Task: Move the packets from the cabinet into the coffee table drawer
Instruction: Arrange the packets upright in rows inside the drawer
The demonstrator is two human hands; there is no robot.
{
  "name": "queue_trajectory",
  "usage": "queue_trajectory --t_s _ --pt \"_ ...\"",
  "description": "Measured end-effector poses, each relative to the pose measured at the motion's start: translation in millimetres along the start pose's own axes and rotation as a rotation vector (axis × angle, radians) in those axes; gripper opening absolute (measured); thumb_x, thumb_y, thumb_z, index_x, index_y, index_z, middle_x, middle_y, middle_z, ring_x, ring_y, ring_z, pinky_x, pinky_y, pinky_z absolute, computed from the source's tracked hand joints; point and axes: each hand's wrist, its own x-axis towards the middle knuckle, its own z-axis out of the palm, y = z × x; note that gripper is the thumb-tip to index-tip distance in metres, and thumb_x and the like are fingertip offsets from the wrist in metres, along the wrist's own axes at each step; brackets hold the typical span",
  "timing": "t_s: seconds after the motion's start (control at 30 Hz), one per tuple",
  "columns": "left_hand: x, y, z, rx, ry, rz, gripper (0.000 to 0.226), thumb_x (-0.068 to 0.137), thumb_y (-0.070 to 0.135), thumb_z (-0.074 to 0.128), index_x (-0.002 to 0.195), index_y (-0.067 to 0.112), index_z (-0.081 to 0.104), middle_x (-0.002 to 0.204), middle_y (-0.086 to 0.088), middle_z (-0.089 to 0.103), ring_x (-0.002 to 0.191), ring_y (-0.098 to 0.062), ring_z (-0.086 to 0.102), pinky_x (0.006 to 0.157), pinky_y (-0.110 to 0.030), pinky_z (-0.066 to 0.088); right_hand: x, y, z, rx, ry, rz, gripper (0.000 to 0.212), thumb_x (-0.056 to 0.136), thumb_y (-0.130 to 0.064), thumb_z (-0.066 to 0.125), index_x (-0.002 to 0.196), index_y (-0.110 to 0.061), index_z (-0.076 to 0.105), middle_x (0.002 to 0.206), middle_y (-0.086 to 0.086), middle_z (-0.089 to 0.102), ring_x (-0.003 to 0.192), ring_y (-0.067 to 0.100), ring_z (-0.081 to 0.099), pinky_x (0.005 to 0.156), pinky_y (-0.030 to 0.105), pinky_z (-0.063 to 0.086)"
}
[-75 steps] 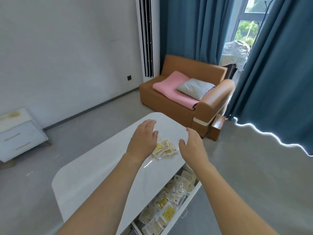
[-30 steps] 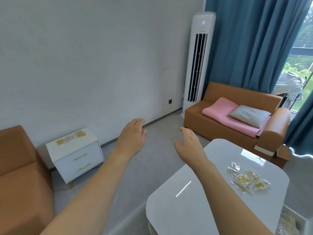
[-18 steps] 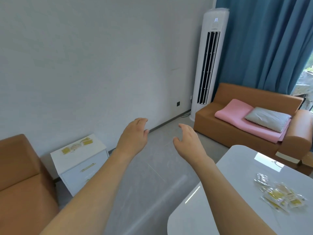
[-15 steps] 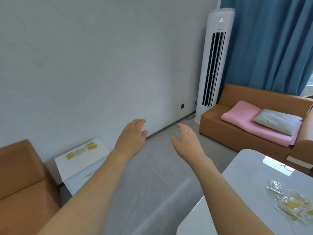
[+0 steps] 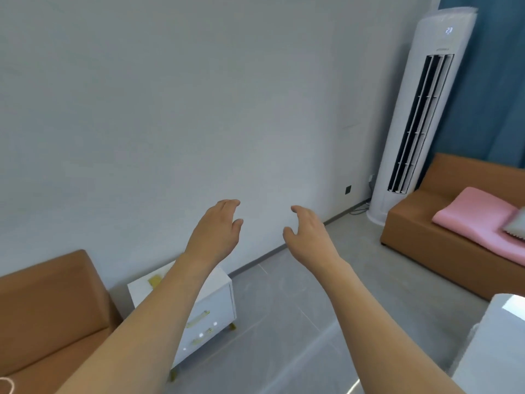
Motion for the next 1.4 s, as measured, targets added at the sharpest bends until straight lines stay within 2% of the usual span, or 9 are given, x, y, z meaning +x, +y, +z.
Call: queue_trajectory --t_s 0.43,0.7,0.77,0.87,0.93,1.03,1.13,1.3,1.4 --pt "138 -281 -5 -0.066 -0.106 -0.207 0.051 0.101 0.028 0.050 0.148 0.016 0.036 0.153 -0.004 0.038 0.138 -0.023 0.039 0.109 -0.035 0.033 198 -89 210 0.059 -0.119 0.099 0.055 0.095 -0.021 0.048 0.148 -0.015 0.032 0.152 0.001 0.035 0.136 0.019 0.036 0.106 0.030 0.031" --pt "210 -443 47 -0.188 -0.287 -0.588 0.058 0.095 0.033 0.058 0.147 0.021 0.036 0.148 -0.004 0.043 0.129 -0.023 0.048 0.099 -0.034 0.039 329 -84 365 0.144 -0.324 0.258 0.055 0.093 -0.023 0.050 0.146 -0.016 0.035 0.150 0.003 0.038 0.127 0.019 0.045 0.090 0.024 0.034" --pt "219 -484 64 -0.232 -0.326 -0.700 0.060 0.093 0.032 0.061 0.146 0.018 0.036 0.141 -0.004 0.048 0.115 -0.021 0.054 0.089 -0.030 0.039 349 -77 405 0.166 -0.373 0.321 0.054 0.093 -0.023 0.051 0.145 -0.016 0.036 0.148 0.003 0.039 0.110 0.014 0.052 0.079 0.018 0.037" --pt "225 -560 113 -0.336 -0.379 -0.947 0.059 0.090 0.027 0.063 0.142 0.010 0.039 0.110 0.000 0.054 0.086 -0.012 0.054 0.070 -0.028 0.041 381 -57 484 0.242 -0.422 0.509 0.055 0.092 -0.023 0.053 0.144 -0.015 0.038 0.143 0.004 0.043 0.094 0.010 0.051 0.072 0.021 0.039" --pt "225 -623 170 -0.429 -0.422 -1.168 0.049 0.089 0.024 0.065 0.130 0.005 0.046 0.108 -0.005 0.053 0.089 -0.020 0.053 0.074 -0.029 0.042 404 -33 559 0.300 -0.438 0.690 0.055 0.091 -0.023 0.055 0.142 -0.012 0.038 0.135 0.005 0.049 0.104 0.018 0.051 0.079 0.029 0.039" --pt "215 -704 266 -0.552 -0.503 -1.454 0.025 0.090 0.019 0.065 0.108 0.009 0.051 0.106 -0.009 0.047 0.088 -0.029 0.045 0.077 -0.036 0.040 430 9 669 0.343 -0.464 0.907 0.034 0.088 -0.019 0.056 0.120 -0.012 0.050 0.102 0.006 0.052 0.082 0.020 0.045 0.069 0.029 0.036" --pt "197 -758 352 -0.535 -0.507 -1.581 0.032 0.089 0.023 0.065 0.114 0.007 0.050 0.104 -0.009 0.052 0.095 -0.031 0.050 0.082 -0.035 0.045 443 54 759 0.337 -0.457 1.090 0.027 0.085 -0.016 0.058 0.109 -0.005 0.055 0.084 0.004 0.049 0.073 0.021 0.045 0.068 0.033 0.040" --pt "166 -801 448 -0.178 -0.531 -1.651 0.079 0.078 0.044 0.069 0.134 0.006 0.028 0.132 -0.017 0.036 0.121 -0.034 0.040 0.093 -0.041 0.047 451 110 854 0.239 -0.354 1.324 0.064 0.084 -0.030 0.066 0.134 -0.008 0.033 0.129 0.011 0.045 0.116 0.034 0.047 0.094 0.046 0.048" --pt "153 -806 468 -0.088 -0.485 -1.612 0.088 0.070 0.051 0.078 0.126 0.008 0.026 0.123 -0.017 0.044 0.113 -0.034 0.044 0.080 -0.042 0.041 455 128 881 0.180 -0.283 1.465 0.081 0.079 -0.043 0.072 0.136 -0.008 0.027 0.133 0.011 0.037 0.117 0.030 0.044 0.083 0.038 0.045"
